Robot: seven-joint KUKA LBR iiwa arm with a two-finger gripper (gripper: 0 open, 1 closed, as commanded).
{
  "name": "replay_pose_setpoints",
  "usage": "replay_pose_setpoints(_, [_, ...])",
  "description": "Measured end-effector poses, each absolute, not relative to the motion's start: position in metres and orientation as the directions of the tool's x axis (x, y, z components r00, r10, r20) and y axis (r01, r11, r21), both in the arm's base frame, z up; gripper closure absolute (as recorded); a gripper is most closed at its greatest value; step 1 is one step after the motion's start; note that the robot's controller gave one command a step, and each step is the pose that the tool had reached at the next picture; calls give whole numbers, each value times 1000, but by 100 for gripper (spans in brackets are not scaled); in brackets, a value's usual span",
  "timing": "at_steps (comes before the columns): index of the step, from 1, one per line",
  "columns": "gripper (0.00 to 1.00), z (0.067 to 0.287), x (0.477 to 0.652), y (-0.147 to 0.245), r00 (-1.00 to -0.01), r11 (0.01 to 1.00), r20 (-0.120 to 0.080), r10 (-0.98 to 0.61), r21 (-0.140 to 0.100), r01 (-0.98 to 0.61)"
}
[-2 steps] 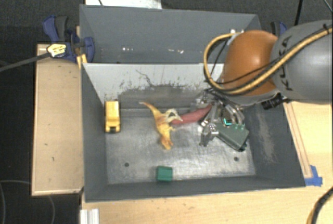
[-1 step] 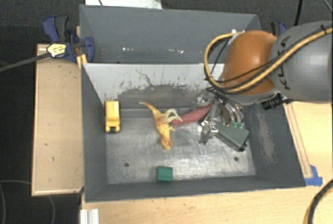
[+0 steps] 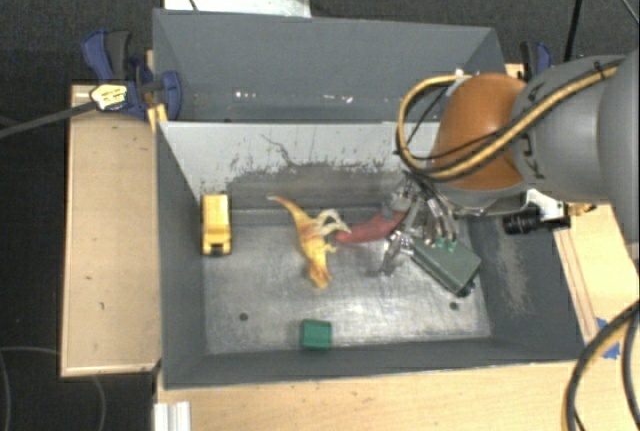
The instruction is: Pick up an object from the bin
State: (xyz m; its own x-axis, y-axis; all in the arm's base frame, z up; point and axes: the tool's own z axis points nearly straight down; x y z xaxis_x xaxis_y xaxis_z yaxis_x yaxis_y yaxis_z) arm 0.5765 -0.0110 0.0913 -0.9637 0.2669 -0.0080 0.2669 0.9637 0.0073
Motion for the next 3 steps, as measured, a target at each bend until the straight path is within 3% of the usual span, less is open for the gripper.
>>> replay_pose_setpoints(1, [100, 87, 589, -27, -953, 954, -40, 300, 8, 300])
replay_pose_setpoints(2, [0, 82, 584, -23, -955, 955, -19, 298, 7, 297])
replay_pose_setpoints(3, [100, 87, 590, -27, -953, 954, -41, 300, 7, 300])
